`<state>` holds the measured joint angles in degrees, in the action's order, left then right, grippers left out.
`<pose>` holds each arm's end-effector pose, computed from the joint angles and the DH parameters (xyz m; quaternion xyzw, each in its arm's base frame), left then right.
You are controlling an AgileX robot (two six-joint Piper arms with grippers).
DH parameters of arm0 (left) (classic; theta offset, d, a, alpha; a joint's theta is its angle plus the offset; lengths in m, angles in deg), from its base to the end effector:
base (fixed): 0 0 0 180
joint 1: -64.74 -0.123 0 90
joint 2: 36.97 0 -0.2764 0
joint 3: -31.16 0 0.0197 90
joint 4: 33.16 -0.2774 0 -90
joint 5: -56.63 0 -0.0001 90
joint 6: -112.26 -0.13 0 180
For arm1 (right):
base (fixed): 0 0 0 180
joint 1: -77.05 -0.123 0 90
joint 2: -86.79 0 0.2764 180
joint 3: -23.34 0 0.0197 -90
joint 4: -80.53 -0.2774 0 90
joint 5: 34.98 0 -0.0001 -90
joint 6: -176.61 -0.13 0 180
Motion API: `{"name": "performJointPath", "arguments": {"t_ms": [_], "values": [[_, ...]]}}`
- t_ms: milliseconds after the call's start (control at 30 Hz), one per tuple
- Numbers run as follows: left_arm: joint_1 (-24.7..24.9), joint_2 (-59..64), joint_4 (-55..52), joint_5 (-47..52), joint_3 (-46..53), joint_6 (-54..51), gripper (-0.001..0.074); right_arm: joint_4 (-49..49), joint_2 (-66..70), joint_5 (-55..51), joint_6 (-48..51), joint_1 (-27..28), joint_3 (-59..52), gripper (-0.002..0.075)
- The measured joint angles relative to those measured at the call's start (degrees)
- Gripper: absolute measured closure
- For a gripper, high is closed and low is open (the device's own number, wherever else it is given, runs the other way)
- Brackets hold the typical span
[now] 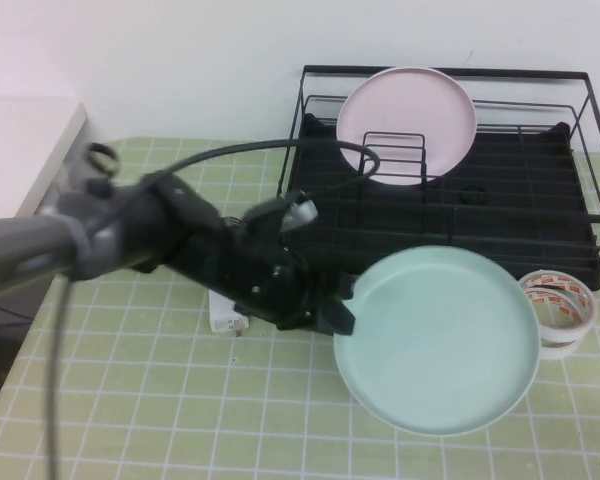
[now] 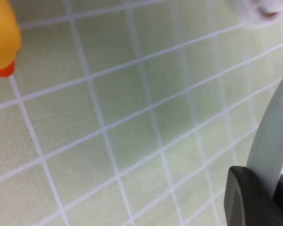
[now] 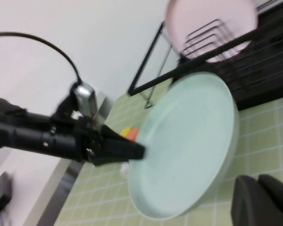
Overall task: Place plate on rack
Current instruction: Pick up the plate from the table, then hand over the plate
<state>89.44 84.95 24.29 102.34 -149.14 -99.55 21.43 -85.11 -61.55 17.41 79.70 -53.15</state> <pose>0.3703 -0.2567 0.1387 0.1522 0.9077 -0.3722 0.1201 0.1214 0.0444 0.1889 0.1230 0.7464 0.3224 0.5691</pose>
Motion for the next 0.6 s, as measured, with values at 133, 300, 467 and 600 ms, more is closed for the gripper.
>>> {"name": "performJointPath", "arguments": {"t_ms": [133,300,467,600], "values": [[0.0,-10.0,4.6,-5.3,9.6,-8.1,0.0731,-0.4,8.2,-2.5,0.9,0.0,4.9,0.0653],[0.0,-21.3,13.9,-11.1,21.3,-18.0,0.0731,-4.0,23.4,-4.5,11.4,0.0,14.3,0.0396],[0.0,-28.0,25.0,-14.2,29.8,-27.3,0.0731,-5.8,40.4,-12.6,24.8,0.0,27.7,0.0256],[0.0,-29.7,32.2,-14.4,32.8,-33.8,0.0731,-8.6,55.3,-23.4,36.8,0.0,37.3,0.0237]]}}
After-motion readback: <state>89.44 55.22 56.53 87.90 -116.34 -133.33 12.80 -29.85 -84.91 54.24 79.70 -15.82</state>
